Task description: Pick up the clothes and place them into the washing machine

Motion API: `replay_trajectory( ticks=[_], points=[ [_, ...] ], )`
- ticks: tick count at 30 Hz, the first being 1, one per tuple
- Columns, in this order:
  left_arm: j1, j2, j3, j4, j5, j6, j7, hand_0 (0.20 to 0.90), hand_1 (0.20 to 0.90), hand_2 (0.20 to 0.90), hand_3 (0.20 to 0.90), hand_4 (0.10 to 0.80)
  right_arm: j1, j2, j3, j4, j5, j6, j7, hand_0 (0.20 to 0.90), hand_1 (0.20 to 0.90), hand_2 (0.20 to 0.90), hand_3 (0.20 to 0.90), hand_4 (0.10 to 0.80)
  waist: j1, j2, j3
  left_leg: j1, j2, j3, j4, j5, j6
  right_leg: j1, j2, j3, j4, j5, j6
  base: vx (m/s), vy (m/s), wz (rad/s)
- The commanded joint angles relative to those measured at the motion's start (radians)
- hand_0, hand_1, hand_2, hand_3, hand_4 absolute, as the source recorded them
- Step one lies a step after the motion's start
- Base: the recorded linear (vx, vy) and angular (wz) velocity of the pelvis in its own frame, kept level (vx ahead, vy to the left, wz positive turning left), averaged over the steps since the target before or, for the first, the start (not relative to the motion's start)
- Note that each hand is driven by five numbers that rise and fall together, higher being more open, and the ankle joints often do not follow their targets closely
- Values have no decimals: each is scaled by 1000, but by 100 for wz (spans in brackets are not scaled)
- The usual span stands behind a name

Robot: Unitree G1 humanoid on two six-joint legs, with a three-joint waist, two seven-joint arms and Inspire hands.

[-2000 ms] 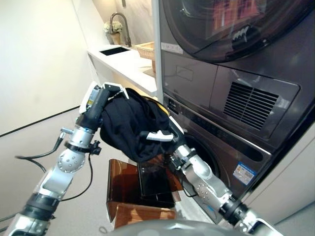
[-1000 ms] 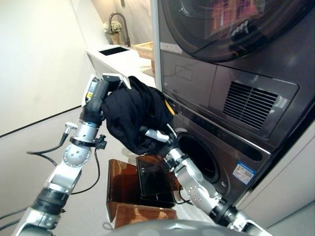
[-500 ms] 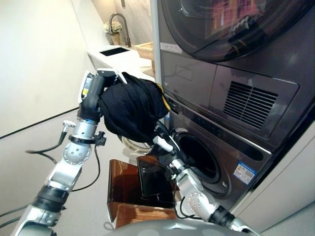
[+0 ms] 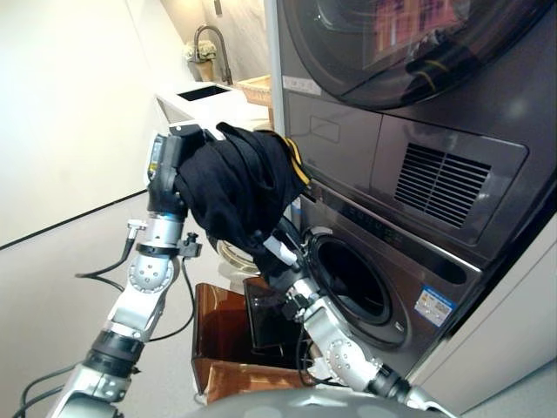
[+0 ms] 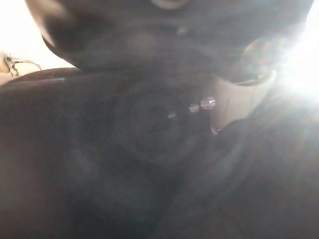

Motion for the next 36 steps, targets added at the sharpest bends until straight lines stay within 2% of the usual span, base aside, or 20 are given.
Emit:
replay_trajectory(
  ticks=[1,11,18,30,36],
  points=[
    [-162,16,24,46,-62,-74,30,200,200,200,200,300,-153,129,13,-102,11,-100,68,900,900,900,900,800,-16,-72,-37,-12,-40,29,5,-68,-18,97,-43,2,-358,195,60,0,0,0],
    [-125,9,18,45,-65,-67,21,200,200,200,200,300,-170,124,13,-133,-1,-114,44,900,900,900,900,800,-13,-73,-34,-14,-38,30,5,-68,-18,97,-41,4,-358,194,59,0,0,0],
    [-97,29,22,43,-49,-62,13,200,200,200,200,300,-168,113,0,-134,-12,-120,29,900,900,900,900,800,-12,-73,-33,-12,-37,31,5,-69,-17,98,-42,4,-359,194,60,0,0,0],
    [-79,58,-18,31,-5,-51,-29,200,200,200,200,300,-184,110,-2,-145,-10,-125,30,900,900,900,900,800,-11,-71,-32,-11,-37,29,6,-71,-17,98,-41,5,-357,193,60,0,0,0],
    [-69,95,-31,29,22,-42,-47,200,200,200,200,300,-191,110,5,-148,-5,-126,31,900,900,900,900,800,-11,-69,-33,-9,-36,32,6,-71,-17,99,-40,5,-357,192,60,0,0,0]
  ],
)
